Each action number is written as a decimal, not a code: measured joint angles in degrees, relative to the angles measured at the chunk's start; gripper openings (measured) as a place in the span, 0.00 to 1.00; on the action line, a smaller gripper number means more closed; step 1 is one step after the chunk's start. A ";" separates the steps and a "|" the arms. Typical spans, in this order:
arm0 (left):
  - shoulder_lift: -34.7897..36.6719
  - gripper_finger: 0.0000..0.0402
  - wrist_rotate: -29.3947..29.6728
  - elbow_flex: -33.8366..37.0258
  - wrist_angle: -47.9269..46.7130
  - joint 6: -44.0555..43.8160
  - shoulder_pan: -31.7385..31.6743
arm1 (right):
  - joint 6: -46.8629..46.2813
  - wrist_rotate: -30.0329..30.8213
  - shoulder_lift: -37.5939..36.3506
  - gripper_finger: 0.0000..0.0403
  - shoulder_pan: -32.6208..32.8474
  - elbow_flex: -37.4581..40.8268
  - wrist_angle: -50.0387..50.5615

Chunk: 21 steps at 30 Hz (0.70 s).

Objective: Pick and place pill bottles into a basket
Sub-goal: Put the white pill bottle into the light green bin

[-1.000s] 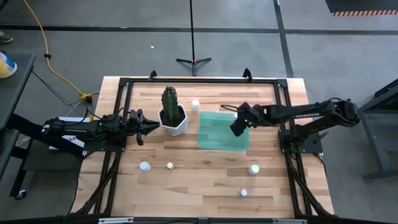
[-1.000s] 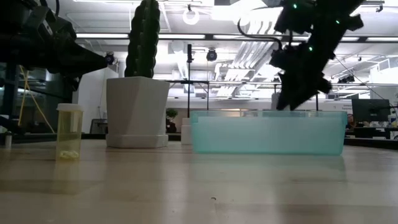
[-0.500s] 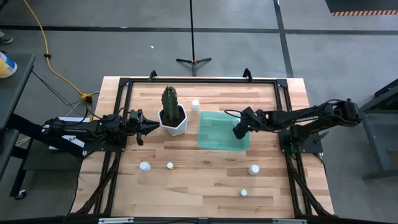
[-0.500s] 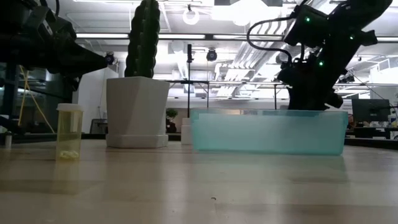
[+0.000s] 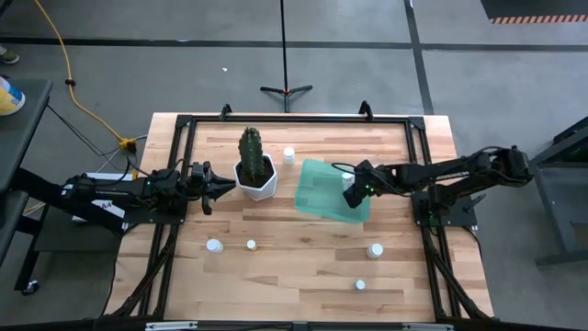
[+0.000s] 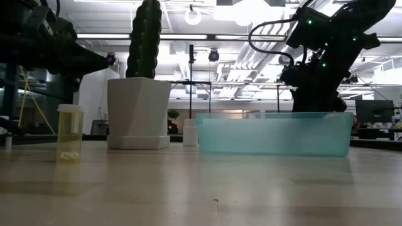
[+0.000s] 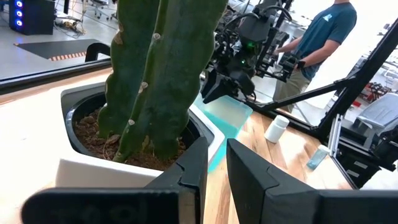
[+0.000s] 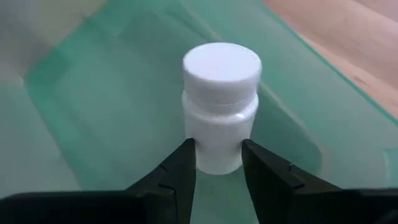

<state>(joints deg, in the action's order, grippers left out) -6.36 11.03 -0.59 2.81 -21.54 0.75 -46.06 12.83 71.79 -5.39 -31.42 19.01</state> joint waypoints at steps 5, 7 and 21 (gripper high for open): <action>0.00 0.24 0.00 0.00 0.00 0.00 0.00 | 1.20 -1.26 0.00 0.27 0.00 0.00 0.01; -0.01 0.24 0.00 0.01 0.00 0.00 0.00 | 1.40 -1.26 0.00 0.26 0.00 0.00 0.00; -0.01 0.24 0.00 -0.01 0.00 0.00 0.00 | 1.48 -0.71 -1.30 0.35 0.00 -0.98 -5.54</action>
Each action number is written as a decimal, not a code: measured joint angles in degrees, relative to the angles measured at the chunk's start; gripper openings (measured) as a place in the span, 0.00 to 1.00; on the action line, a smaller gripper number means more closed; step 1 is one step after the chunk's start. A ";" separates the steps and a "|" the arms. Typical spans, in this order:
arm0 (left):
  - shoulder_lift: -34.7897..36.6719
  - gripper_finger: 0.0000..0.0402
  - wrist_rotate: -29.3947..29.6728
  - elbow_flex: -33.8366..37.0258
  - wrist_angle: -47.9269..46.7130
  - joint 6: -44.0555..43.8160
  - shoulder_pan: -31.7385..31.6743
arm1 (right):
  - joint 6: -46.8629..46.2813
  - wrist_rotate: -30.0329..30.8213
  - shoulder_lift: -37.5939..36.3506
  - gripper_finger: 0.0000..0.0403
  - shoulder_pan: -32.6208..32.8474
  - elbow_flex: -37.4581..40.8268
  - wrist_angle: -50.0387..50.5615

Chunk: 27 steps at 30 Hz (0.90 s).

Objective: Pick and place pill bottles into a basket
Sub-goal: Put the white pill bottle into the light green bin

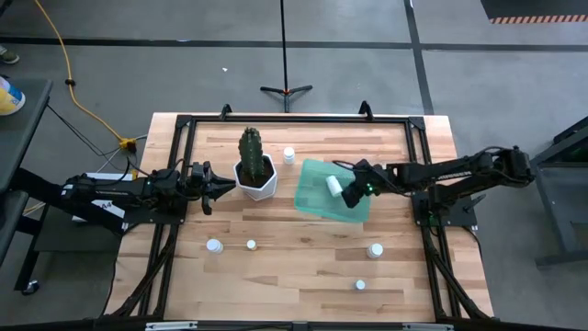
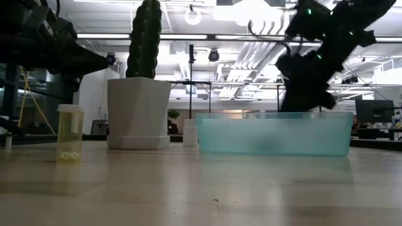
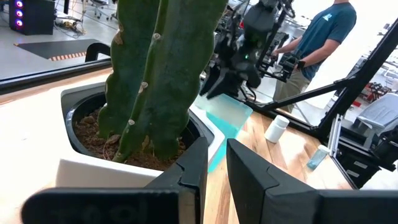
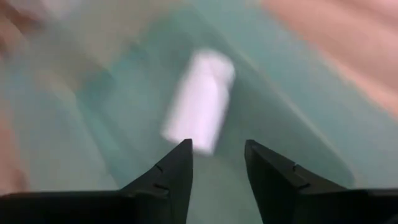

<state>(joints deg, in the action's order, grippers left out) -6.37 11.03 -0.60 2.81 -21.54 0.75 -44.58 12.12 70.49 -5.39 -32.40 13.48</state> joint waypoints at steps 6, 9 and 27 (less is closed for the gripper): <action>-0.01 0.24 0.07 -0.01 0.00 0.00 0.00 | 5.15 2.85 2.09 0.48 0.31 -6.29 -5.34; 0.00 0.24 0.09 0.01 0.00 0.01 0.00 | 5.89 3.00 5.70 0.52 0.51 -11.35 -3.09; 0.02 0.24 0.24 -0.01 0.00 0.00 0.00 | -1.93 -0.31 33.85 0.54 0.42 -39.49 25.08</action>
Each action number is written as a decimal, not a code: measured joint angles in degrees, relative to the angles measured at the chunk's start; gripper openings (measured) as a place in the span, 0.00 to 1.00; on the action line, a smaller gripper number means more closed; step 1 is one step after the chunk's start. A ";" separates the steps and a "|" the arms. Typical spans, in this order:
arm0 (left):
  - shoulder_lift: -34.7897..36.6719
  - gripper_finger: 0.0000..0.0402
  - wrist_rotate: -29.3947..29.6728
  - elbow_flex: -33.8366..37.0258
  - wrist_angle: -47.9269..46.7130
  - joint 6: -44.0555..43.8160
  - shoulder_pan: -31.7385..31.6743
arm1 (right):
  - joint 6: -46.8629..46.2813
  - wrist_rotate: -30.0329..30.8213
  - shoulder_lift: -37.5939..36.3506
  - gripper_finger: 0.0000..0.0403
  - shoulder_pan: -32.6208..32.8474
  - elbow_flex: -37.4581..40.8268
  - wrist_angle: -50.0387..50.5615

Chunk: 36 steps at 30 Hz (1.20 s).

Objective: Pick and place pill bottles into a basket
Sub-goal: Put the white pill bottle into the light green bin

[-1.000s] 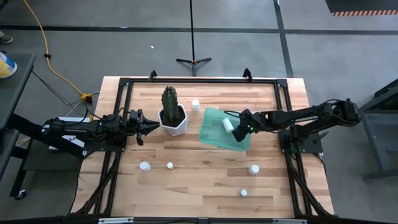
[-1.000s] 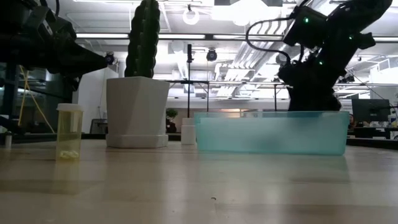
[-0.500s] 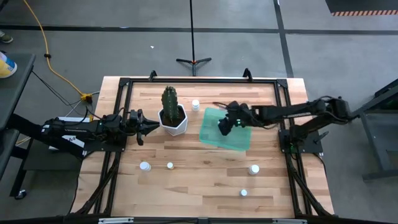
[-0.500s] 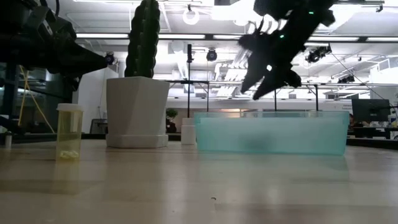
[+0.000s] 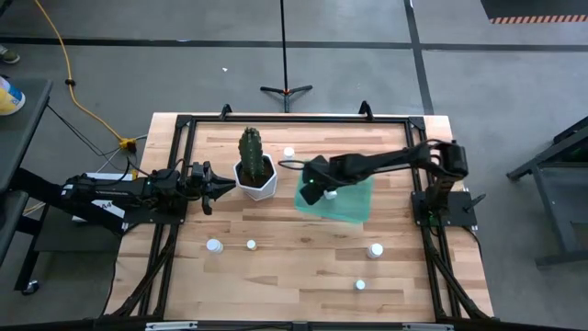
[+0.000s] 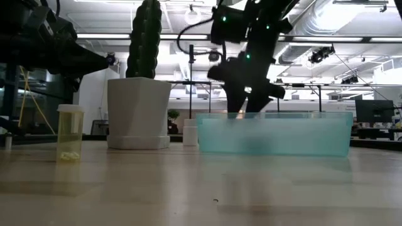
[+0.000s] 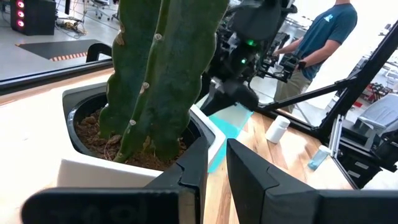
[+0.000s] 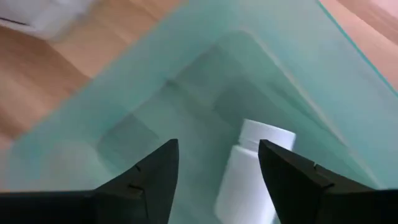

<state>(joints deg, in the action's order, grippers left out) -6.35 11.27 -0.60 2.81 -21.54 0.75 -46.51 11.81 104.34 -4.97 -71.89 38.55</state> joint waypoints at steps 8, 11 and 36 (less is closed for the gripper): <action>-0.02 0.24 -0.01 0.00 -0.31 0.27 0.00 | -0.51 2.80 0.41 0.63 -0.29 0.08 2.06; -0.01 0.24 0.00 0.01 -0.31 0.26 0.00 | -0.64 2.74 0.39 0.64 -0.66 0.08 4.01; -0.02 0.24 -0.02 0.00 -0.31 0.26 0.00 | -1.40 -1.28 0.63 0.59 -4.07 10.87 -5.06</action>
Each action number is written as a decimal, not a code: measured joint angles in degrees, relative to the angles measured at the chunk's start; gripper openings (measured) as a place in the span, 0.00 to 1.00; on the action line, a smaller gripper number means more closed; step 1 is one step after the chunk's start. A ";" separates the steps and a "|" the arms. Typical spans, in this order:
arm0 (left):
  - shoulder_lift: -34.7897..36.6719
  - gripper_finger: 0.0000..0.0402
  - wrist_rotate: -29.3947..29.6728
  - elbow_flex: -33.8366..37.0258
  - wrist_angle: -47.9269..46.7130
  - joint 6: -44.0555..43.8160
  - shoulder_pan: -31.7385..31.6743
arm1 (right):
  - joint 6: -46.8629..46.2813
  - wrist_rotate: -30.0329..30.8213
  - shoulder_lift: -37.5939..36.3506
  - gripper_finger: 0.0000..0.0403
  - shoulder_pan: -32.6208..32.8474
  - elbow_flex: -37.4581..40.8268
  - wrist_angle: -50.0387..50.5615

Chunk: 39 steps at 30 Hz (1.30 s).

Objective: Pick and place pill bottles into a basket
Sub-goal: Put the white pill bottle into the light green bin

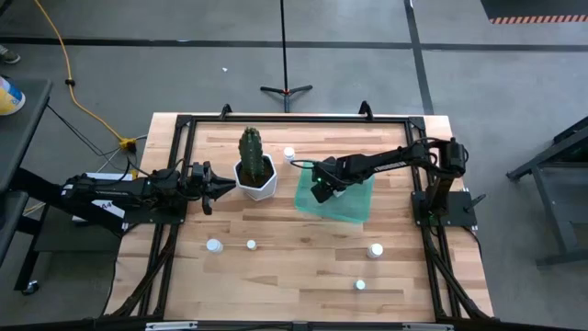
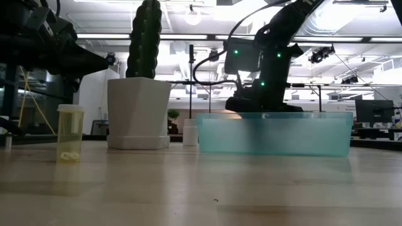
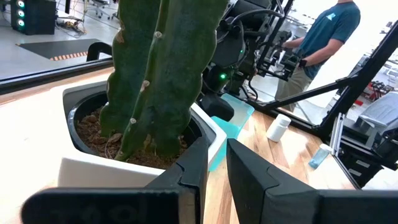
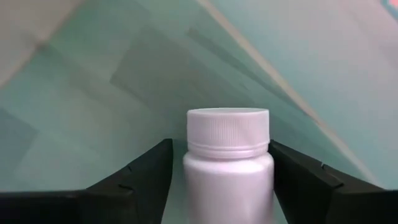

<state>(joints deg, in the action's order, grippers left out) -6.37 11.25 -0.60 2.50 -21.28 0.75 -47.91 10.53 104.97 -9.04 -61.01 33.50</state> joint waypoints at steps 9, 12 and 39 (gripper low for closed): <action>0.01 0.24 -0.02 0.00 0.01 0.00 0.00 | 0.36 -0.47 -0.07 0.42 0.00 0.00 0.02; 0.00 0.24 -0.02 0.02 0.00 0.00 0.00 | 0.41 -0.43 -0.22 0.42 0.00 0.00 -0.12; -0.06 0.24 -0.28 0.00 0.05 -0.02 0.00 | 16.38 15.75 -7.85 0.42 8.02 17.15 -52.80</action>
<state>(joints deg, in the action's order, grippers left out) -6.43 10.96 -0.60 2.56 -21.30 0.75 -31.54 26.28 97.12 -1.01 -43.87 -19.31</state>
